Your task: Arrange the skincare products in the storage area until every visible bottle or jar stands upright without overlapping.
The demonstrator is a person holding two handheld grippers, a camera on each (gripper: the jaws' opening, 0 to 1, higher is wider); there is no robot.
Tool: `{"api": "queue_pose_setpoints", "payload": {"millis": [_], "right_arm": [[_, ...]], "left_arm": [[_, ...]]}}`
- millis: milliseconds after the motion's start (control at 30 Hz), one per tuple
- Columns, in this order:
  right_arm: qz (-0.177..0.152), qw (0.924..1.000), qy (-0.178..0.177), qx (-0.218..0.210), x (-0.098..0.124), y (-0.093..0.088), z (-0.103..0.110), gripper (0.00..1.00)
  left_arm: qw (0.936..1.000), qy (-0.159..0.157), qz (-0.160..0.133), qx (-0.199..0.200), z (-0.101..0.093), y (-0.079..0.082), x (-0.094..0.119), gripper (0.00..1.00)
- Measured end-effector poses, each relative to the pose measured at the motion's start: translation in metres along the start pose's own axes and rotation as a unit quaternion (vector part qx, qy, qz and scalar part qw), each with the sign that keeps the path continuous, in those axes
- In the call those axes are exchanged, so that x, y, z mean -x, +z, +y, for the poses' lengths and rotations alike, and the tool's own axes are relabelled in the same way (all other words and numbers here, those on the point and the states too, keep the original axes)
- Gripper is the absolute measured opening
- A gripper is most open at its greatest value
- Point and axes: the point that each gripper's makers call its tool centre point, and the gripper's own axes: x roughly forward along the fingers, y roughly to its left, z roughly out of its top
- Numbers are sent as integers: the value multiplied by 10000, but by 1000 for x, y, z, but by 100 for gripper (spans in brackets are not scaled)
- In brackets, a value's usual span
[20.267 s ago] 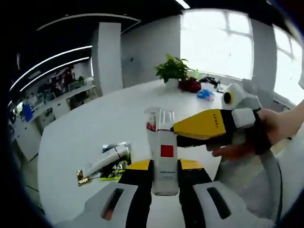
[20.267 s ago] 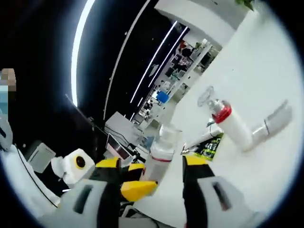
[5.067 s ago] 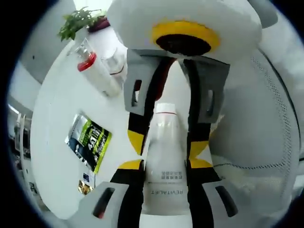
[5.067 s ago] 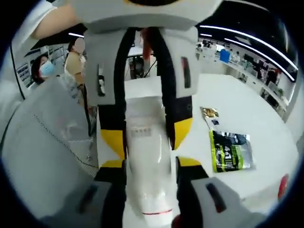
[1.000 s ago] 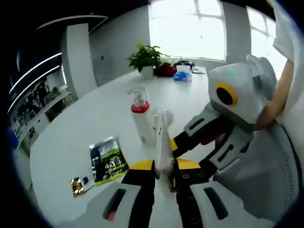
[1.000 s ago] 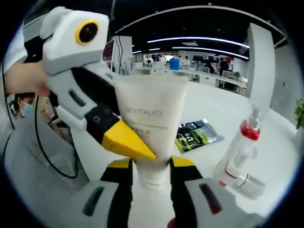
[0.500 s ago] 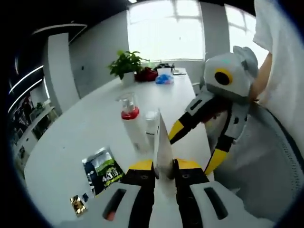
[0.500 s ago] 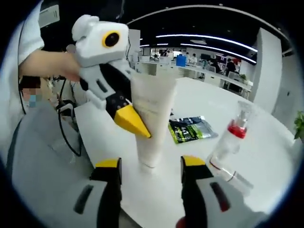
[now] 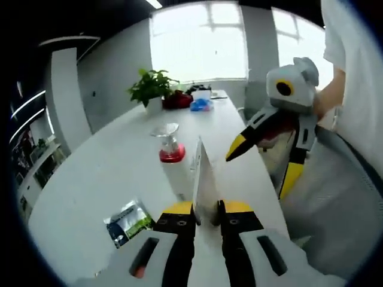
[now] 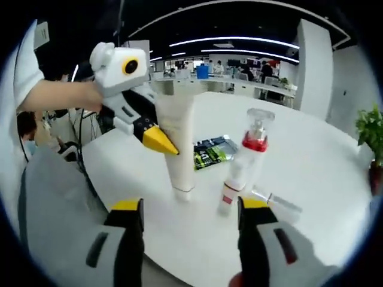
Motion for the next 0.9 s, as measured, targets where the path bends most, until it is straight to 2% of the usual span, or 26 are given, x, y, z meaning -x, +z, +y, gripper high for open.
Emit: {"api": "queue_pose_setpoints", "payload": {"millis": [167, 533, 900], "right_arm": [[-56, 9993, -93, -345, 4, -2, -12, 70], [-168, 9978, -214, -597, 10, 0, -22, 75], [-186, 9973, -227, -679, 10, -2, -24, 76]], "left_arm": [[10000, -51, -23, -30, 14, 4, -8, 12], [9998, -165, -69, -64, 41, 14, -27, 12], [9996, -281, -82, -60, 48, 18, -38, 12]]}}
